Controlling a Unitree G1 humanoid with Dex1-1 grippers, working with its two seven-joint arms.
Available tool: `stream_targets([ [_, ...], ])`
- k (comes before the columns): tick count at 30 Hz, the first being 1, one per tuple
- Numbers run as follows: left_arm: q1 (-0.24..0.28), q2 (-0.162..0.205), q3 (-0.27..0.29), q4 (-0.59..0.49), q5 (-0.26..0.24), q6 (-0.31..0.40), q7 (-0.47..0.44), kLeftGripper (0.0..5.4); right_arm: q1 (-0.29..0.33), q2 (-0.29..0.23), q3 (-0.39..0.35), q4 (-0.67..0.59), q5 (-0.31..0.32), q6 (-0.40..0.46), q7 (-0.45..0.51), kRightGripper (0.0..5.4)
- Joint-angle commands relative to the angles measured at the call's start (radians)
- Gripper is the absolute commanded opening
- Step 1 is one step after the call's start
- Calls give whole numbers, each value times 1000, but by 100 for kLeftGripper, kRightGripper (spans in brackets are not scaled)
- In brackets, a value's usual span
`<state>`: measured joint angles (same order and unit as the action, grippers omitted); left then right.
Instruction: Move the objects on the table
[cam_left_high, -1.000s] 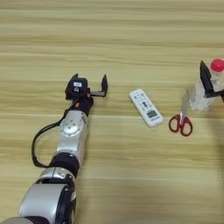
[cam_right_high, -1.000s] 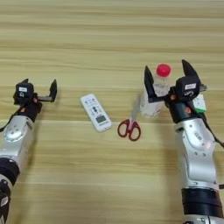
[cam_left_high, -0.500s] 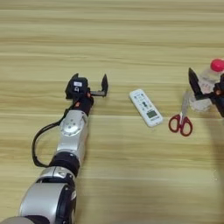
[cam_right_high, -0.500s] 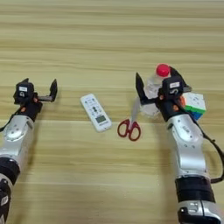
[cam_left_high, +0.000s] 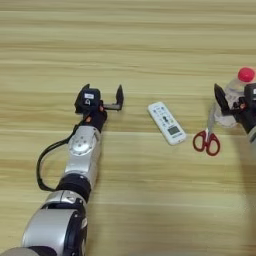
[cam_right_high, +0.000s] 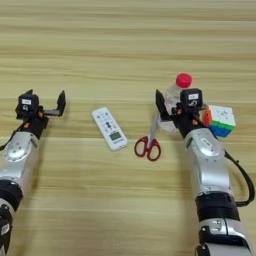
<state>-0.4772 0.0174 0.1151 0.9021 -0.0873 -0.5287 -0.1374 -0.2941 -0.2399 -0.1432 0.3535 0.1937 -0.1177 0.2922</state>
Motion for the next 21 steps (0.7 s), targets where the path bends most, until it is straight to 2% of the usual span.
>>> stream_targets([
  [1, -10, 2, -1, 2, 6, -3, 4, 540, -14, 8, 12, -15, -4, 25, 5, 365],
  [13, -13, 0, -2, 8, 8, -4, 7, 540, -42, 8, 20, -178, -8, 44, -15, 328],
  [21, -12, -1, -4, 6, 8, -3, 7, 540, -66, 42, 61, -211, -14, 64, -15, 328],
])
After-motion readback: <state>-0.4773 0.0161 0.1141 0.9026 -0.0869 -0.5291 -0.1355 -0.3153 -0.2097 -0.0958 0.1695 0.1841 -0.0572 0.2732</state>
